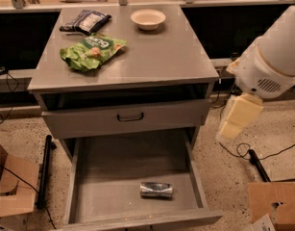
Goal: Pick redbull can from middle drawer and place on counter
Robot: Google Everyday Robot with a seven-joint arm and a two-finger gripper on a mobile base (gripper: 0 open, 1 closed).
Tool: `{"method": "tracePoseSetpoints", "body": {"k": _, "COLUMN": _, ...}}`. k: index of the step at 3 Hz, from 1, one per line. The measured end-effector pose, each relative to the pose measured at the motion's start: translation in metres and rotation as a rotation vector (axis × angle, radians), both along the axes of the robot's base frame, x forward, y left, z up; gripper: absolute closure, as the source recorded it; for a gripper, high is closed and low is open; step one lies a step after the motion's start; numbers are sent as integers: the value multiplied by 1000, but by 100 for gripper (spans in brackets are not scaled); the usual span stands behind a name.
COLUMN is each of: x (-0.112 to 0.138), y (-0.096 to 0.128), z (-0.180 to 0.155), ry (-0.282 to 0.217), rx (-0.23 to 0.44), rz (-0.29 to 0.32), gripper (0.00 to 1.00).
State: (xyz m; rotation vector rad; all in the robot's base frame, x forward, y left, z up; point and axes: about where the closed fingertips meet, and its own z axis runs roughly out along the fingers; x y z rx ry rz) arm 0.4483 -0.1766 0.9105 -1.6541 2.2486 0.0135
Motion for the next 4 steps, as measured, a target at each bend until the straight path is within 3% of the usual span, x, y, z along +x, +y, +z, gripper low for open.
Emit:
{"method": "tracePoseSetpoints", "body": {"k": 1, "x": 15, "y": 13, "z": -36, "ry": 70, "rx": 45, "rz": 25, "gripper": 0}}
{"method": "tracePoseSetpoints", "body": {"k": 3, "x": 17, "y": 24, "z": -64, "ry": 109, "rx": 62, "rz": 21, "gripper": 0}}
{"method": "tracePoseSetpoints", "body": {"k": 4, "x": 13, "y": 45, "z": -112, "ry": 178, "rx": 116, "rz": 23, "gripper": 0}}
